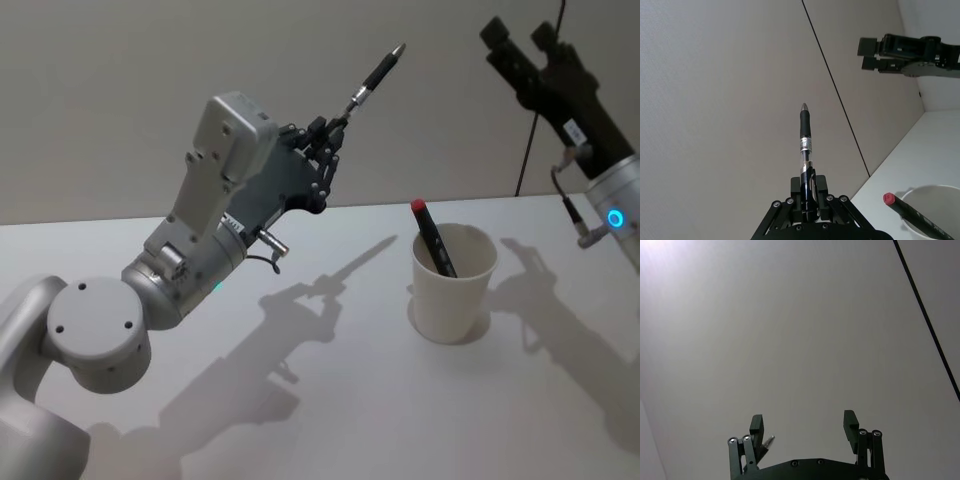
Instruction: Place the pen into the pen holder.
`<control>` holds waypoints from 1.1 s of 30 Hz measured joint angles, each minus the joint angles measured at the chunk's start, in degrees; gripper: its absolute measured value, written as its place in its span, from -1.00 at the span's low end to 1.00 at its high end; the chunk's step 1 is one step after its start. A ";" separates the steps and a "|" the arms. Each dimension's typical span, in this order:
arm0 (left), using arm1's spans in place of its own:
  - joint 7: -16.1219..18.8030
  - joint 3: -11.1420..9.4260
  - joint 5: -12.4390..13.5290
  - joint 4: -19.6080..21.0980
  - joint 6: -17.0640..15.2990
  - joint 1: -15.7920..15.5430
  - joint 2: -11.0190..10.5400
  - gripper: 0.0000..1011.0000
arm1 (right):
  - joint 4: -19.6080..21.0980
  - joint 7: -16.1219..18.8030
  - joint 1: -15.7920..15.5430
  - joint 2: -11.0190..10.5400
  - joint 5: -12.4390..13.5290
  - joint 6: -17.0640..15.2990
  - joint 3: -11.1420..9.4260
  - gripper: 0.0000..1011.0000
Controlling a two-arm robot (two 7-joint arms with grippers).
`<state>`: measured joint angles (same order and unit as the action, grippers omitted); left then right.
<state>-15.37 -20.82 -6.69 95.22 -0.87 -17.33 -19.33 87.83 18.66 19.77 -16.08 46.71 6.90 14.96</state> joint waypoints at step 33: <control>-0.32 -0.18 0.24 -0.27 -0.13 -0.31 0.39 -0.65 | 3.72 -13.29 -2.30 4.97 20.57 -15.67 3.23 0.98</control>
<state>-15.69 -20.99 -6.45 94.95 -1.00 -17.64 -18.94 91.55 5.37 17.48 -11.11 67.27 -8.77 18.20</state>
